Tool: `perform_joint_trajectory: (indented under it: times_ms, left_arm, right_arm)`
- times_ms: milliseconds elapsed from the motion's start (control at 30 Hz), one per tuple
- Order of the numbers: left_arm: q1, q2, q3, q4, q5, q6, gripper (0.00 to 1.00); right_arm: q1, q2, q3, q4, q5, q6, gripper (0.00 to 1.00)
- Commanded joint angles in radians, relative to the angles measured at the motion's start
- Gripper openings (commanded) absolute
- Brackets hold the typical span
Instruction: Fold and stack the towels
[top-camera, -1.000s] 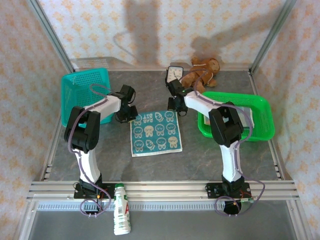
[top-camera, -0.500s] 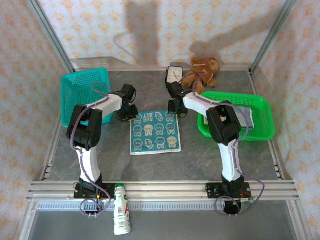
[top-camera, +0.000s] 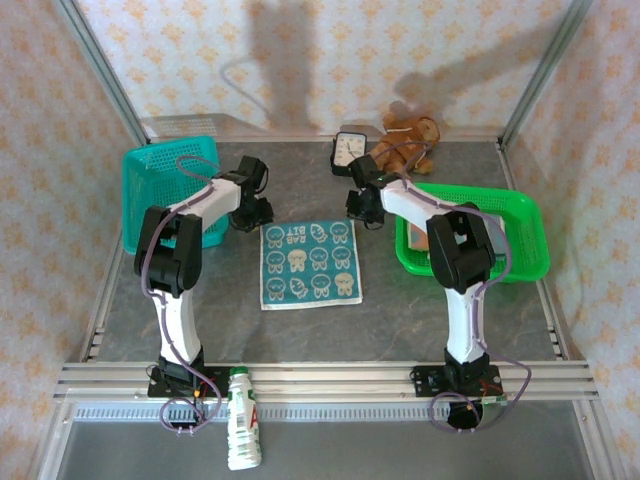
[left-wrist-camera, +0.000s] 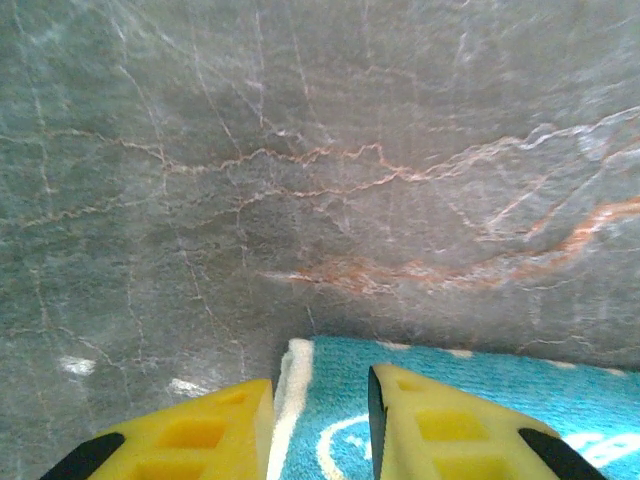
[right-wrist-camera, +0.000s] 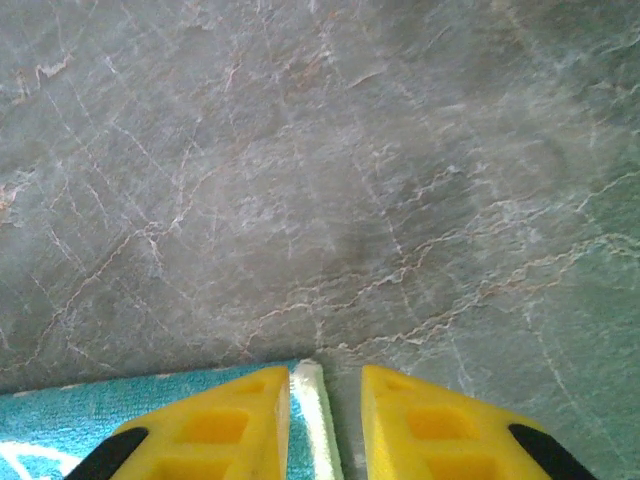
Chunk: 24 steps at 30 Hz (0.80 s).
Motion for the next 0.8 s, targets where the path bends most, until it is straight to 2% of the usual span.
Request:
perform_joint_trajectory:
  times_ms: [0,700,767]
  left_arm:
    - [0.004,0.029,0.021,-0.032,-0.028,0.016,0.3]
    - [0.002,0.072,0.014,-0.004,0.001,0.016,0.29]
    - [0.002,0.075,0.01,-0.001,0.005,0.016,0.26]
  right_arm:
    - [0.002,0.019,0.001,0.002,-0.021,0.029,0.25]
    - [-0.007,0.099,0.008,0.04,-0.111,0.063,0.26]
    - [-0.007,0.099,-0.003,0.049,-0.119,0.067,0.18]
